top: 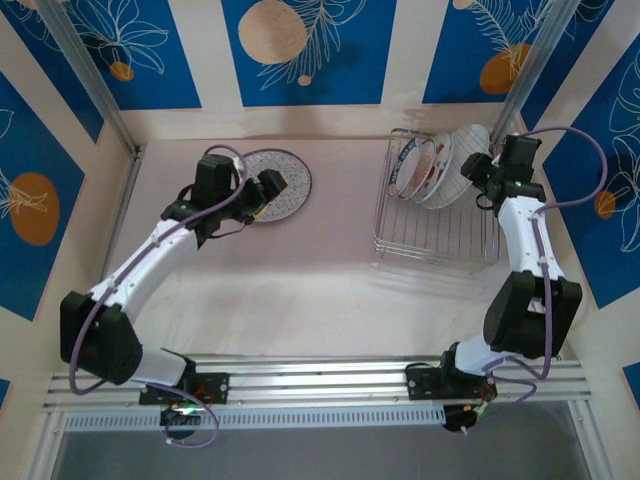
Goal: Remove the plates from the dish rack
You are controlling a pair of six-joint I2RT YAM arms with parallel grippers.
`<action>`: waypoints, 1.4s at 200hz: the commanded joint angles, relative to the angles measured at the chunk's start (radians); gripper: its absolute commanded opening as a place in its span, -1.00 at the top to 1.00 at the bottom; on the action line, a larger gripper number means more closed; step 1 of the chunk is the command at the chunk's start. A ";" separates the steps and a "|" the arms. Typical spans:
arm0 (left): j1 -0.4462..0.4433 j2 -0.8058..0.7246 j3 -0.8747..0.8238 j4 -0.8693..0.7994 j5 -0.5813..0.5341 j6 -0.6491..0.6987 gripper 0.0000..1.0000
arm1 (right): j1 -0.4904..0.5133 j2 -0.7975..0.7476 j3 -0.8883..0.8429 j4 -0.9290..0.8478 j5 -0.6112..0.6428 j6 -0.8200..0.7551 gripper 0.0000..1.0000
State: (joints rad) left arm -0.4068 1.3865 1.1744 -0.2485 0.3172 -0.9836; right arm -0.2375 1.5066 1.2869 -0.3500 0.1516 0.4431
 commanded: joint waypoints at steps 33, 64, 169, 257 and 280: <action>-0.227 -0.180 -0.032 0.158 -0.070 0.158 -0.68 | -0.025 0.114 0.027 0.085 -0.130 -0.033 -0.01; -0.303 -0.232 -0.044 0.168 -0.138 0.183 -0.68 | -0.028 0.174 0.063 0.085 -0.128 -0.045 0.10; -0.316 -0.270 -0.032 0.107 -0.165 0.198 -0.66 | 0.026 0.229 0.127 0.049 -0.007 -0.109 0.85; -0.317 -0.274 -0.039 0.118 -0.156 0.194 -0.66 | 0.095 0.135 0.179 -0.020 0.236 -0.164 1.00; -0.318 -0.269 -0.040 0.128 -0.150 0.194 -0.67 | 0.117 0.103 0.191 -0.049 0.307 -0.171 1.00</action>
State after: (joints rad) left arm -0.7170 1.1282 1.1381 -0.1421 0.1699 -0.8017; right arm -0.1379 1.6917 1.4197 -0.3752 0.3088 0.3031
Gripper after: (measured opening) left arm 0.834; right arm 0.119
